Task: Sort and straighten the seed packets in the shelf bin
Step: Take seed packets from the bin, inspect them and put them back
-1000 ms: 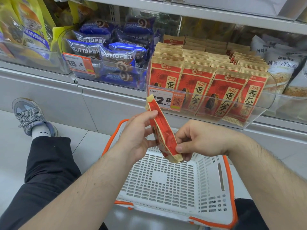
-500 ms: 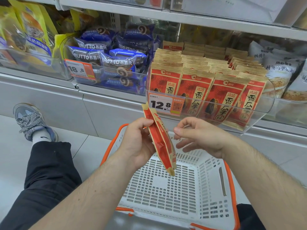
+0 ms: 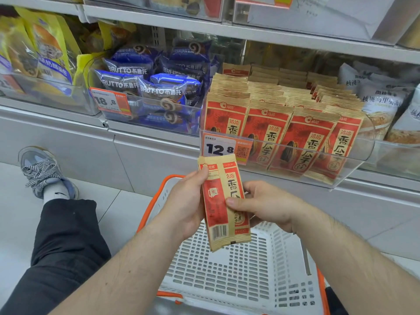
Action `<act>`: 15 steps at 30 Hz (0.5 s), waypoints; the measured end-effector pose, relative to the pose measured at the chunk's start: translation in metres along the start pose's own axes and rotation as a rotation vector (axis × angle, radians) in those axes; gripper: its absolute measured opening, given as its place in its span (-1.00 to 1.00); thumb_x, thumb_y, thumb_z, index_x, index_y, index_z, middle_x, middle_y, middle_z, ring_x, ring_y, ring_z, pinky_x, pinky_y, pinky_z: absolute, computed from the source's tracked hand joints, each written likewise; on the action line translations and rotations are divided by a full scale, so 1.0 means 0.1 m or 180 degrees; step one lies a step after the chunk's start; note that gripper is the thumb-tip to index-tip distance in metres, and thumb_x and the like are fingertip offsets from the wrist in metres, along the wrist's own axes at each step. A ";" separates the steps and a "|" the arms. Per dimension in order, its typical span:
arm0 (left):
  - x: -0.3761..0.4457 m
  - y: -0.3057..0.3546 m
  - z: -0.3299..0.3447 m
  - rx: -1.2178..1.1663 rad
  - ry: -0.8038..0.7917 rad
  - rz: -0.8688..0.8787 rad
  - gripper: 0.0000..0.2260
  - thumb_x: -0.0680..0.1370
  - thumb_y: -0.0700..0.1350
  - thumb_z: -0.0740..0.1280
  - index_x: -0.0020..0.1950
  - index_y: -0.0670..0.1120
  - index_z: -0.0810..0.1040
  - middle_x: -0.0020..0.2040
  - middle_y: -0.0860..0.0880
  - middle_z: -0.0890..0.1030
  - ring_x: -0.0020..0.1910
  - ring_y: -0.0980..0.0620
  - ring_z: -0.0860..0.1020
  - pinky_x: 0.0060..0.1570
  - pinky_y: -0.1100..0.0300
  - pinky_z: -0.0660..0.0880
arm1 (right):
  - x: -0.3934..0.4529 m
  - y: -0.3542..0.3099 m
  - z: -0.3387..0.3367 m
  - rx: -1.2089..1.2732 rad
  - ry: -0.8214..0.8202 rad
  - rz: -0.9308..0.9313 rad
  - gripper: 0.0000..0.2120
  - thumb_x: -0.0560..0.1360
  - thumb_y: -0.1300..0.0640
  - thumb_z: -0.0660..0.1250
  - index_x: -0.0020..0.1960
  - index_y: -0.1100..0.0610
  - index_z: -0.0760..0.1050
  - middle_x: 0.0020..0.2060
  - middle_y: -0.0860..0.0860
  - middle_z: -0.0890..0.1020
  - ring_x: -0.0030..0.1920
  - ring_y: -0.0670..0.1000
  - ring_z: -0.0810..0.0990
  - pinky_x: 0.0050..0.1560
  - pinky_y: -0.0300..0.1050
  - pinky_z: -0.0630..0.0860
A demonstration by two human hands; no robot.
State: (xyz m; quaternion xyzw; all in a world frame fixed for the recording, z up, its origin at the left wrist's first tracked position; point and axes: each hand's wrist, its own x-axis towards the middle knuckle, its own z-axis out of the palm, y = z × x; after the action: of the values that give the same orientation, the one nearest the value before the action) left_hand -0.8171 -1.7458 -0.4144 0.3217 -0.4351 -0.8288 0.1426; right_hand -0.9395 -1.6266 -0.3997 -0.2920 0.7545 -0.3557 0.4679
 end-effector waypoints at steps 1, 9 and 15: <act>0.00 0.00 0.00 0.0063 0.0039 0.0032 -0.67 0.70 0.01 0.13 0.25 -0.14 0.58 0.06 -0.18 0.71 0.05 -0.17 0.69 0.13 -0.16 0.59 | 0.00 -0.01 0.00 -0.0064 0.0057 -0.0009 -0.76 0.55 -0.02 0.39 0.15 0.09 0.57 -0.05 0.01 0.74 0.00 0.07 0.71 0.11 0.09 0.61; -0.03 0.00 0.00 0.0327 -0.0156 0.0109 -0.66 0.71 -0.02 0.12 0.21 -0.13 0.63 0.06 -0.17 0.71 0.03 -0.15 0.70 0.08 -0.09 0.58 | -0.01 -0.12 -0.05 0.0358 0.1034 -0.0509 -0.70 0.64 0.03 0.25 -0.07 0.23 0.60 -0.21 0.05 0.72 -0.22 0.00 0.59 -0.12 -0.05 0.50; -0.03 0.00 -0.02 0.0268 -0.0244 0.0099 -0.67 0.70 -0.02 0.13 0.22 -0.14 0.63 0.07 -0.19 0.71 -0.01 -0.13 0.70 0.01 -0.06 0.59 | -0.01 -0.13 -0.06 0.0801 0.0987 -0.0530 -0.72 0.63 0.14 0.25 -0.18 0.21 0.61 -0.26 0.12 0.68 -0.22 0.09 0.53 -0.17 -0.05 0.43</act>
State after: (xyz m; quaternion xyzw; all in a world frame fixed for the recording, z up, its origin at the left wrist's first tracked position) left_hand -0.8133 -1.7454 -0.4139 0.2886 -0.4797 -0.8191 0.1249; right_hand -0.9434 -1.6319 -0.3863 -0.2345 0.7404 -0.5252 0.3479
